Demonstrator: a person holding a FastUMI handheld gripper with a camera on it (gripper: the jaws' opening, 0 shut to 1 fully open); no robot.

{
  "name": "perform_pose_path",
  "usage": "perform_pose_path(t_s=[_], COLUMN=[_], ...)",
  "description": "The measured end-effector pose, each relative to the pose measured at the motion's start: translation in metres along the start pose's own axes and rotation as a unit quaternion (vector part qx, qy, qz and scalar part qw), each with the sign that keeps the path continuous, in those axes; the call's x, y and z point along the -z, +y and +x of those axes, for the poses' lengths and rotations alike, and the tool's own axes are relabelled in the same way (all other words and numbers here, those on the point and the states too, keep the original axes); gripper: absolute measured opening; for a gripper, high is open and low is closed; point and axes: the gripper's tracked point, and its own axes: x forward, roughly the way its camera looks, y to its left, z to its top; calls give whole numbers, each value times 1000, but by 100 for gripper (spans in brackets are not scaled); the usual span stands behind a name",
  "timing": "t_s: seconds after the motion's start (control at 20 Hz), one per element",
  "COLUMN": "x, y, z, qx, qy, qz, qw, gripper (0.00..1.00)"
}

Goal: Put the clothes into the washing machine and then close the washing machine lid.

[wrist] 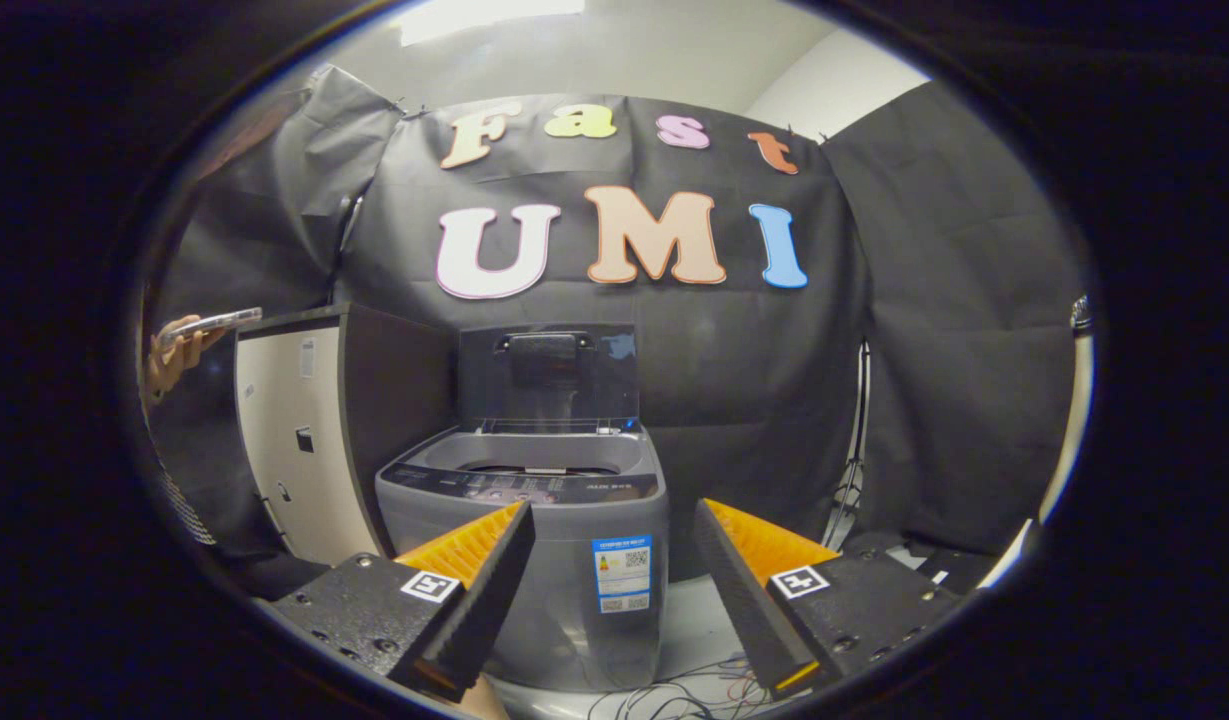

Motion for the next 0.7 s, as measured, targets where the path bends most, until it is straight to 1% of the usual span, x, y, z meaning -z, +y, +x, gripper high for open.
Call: perform_pose_path(t_s=[0.25,0.3,0.5,0.7], x=[-2,-9,-50,-98], y=[-1,-2,-5,5], z=[3,5,39,87], qx=[5,6,14,4], qy=[4,-3,-27,-33], qz=[5,9,8,27], qw=[1000,1000,1000,999], gripper=[97,97,97,97])
